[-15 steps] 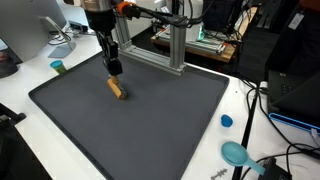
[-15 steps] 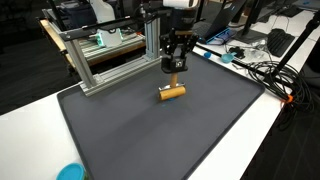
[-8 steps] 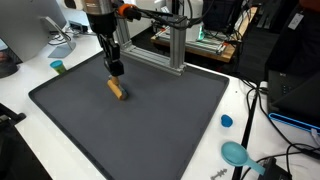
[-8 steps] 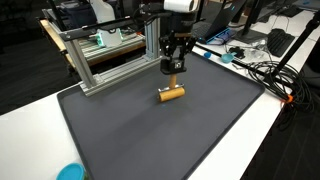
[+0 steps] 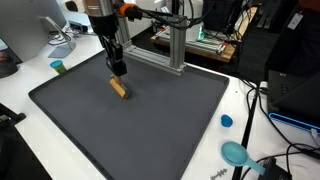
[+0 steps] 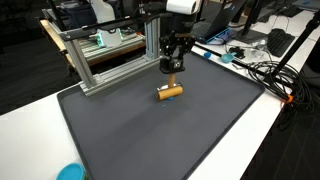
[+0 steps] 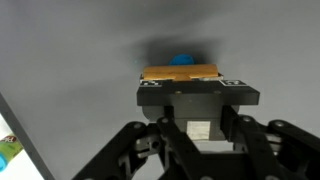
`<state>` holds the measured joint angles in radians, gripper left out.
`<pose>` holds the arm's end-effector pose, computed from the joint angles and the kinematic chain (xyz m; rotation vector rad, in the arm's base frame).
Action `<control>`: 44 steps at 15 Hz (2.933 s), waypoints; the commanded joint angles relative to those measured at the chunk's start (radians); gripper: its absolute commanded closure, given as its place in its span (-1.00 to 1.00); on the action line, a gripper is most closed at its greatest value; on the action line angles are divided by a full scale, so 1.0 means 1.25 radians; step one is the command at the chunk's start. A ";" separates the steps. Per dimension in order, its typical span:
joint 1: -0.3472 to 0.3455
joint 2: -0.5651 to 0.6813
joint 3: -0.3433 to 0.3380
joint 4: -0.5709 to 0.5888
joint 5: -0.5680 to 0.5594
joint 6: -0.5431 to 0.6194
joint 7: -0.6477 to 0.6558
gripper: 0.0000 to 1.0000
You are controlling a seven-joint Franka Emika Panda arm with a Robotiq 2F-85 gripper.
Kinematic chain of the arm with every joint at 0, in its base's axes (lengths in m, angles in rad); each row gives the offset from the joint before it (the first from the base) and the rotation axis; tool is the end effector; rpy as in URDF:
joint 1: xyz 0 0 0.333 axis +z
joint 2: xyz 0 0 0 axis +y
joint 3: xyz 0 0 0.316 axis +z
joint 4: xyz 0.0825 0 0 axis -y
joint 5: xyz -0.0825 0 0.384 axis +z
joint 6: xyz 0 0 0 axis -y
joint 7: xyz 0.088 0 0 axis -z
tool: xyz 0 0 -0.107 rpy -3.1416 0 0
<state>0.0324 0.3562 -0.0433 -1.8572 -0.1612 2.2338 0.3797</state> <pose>0.6347 -0.0101 0.3317 2.9724 -0.4335 0.0692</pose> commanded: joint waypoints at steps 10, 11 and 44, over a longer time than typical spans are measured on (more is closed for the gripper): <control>0.002 0.083 -0.001 0.058 0.022 -0.111 -0.067 0.57; 0.002 0.086 0.000 0.062 0.022 -0.113 -0.072 0.57; -0.048 0.127 0.000 0.155 0.089 -0.219 -0.268 0.57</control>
<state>-0.0187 0.4667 -0.0428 -1.6769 -0.0496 2.0401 0.0723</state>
